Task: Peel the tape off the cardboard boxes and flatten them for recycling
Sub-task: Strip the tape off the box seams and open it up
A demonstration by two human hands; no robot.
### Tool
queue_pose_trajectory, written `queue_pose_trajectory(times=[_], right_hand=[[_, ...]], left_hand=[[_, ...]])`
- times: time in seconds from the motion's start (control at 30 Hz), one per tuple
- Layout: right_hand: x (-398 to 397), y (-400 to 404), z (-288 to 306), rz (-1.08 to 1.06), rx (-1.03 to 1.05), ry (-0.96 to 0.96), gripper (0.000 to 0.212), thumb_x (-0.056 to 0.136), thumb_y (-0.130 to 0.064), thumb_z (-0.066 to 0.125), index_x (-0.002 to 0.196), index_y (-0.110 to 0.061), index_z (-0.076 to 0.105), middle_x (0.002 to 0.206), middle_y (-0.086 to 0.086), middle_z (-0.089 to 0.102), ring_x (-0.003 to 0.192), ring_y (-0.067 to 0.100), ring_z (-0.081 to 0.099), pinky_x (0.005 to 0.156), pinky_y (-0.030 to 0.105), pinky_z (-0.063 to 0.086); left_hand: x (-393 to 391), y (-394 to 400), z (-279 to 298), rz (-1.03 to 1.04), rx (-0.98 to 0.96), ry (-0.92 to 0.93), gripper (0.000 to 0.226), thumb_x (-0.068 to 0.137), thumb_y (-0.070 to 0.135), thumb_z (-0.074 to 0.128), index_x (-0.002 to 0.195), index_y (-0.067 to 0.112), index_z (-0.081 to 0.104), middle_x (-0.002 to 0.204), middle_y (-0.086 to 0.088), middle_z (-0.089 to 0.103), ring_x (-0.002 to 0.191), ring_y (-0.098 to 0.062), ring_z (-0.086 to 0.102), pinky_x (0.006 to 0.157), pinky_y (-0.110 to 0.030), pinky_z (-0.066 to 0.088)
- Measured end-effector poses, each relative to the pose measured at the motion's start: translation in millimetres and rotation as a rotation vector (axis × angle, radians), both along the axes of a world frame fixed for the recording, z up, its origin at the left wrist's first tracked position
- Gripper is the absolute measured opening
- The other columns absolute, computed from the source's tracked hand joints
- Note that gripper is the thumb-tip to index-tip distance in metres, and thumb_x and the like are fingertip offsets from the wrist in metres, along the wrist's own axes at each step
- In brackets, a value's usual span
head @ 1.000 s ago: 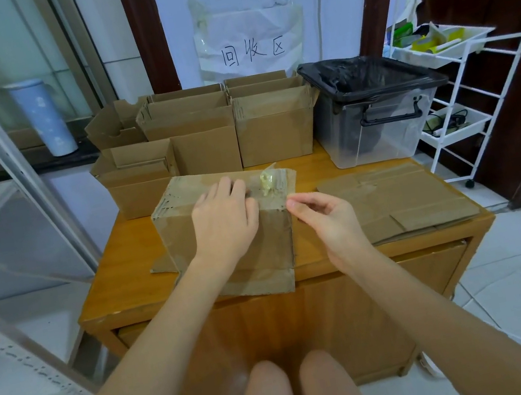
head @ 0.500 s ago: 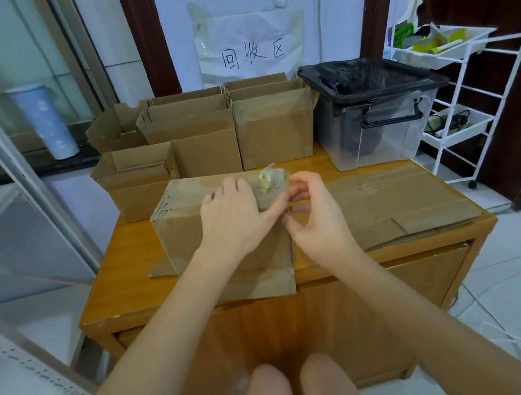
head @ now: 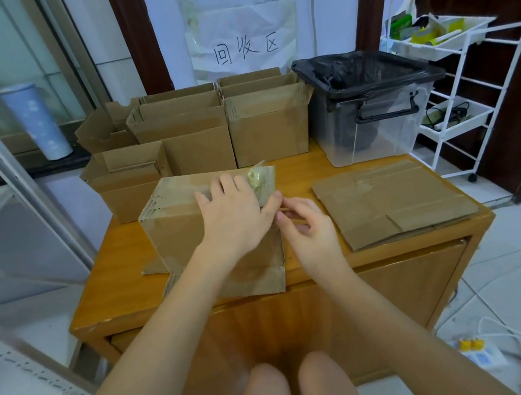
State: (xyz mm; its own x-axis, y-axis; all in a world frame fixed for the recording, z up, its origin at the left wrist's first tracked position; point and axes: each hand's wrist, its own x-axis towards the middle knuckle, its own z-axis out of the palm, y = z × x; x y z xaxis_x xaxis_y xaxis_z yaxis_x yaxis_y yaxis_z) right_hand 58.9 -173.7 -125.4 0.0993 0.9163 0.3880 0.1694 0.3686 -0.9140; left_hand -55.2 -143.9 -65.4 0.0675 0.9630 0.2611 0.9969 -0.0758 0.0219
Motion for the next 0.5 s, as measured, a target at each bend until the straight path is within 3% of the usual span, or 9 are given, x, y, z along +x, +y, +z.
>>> queue_pose_trajectory(times=[0.17, 0.33, 0.5], right_hand=[[-2.1, -0.3, -6.5, -0.099, 0.095, 0.027, 0.026, 0.087, -0.011, 0.067, 0.113, -0.006, 0.066, 0.103, -0.001, 0.062, 0.094, 0.009, 0.064, 0.08, 0.024, 0.056], [0.7, 2.4, -0.9, -0.049, 0.032, 0.011, 0.021, 0.085, -0.015, 0.071, 0.104, -0.017, 0.063, 0.094, -0.004, 0.064, 0.087, 0.008, 0.063, 0.078, 0.02, 0.053], [5.5, 7.3, 3.9, 0.02, 0.027, -0.072, 0.013, 0.085, -0.012, 0.07, 0.094, -0.015, 0.062, 0.089, -0.005, 0.06, 0.08, 0.006, 0.059, 0.074, 0.016, 0.05]], left_hand=[[-11.0, 1.2, 7.3, -0.08, -0.102, -0.053, 0.051, 0.101, 0.044, 0.026, 0.125, 0.003, 0.043, 0.132, -0.016, 0.042, 0.125, -0.031, 0.037, 0.109, -0.049, 0.024], [-16.2, 2.2, 12.8, -0.116, -0.174, -0.078, 0.047, 0.101, 0.042, 0.025, 0.127, 0.005, 0.041, 0.13, -0.013, 0.04, 0.126, -0.029, 0.034, 0.11, -0.047, 0.022], [-19.1, 1.3, 15.3, -0.135, -0.2, -0.109, 0.044, 0.102, 0.038, 0.025, 0.128, 0.007, 0.04, 0.13, -0.011, 0.039, 0.126, -0.027, 0.033, 0.11, -0.045, 0.02]])
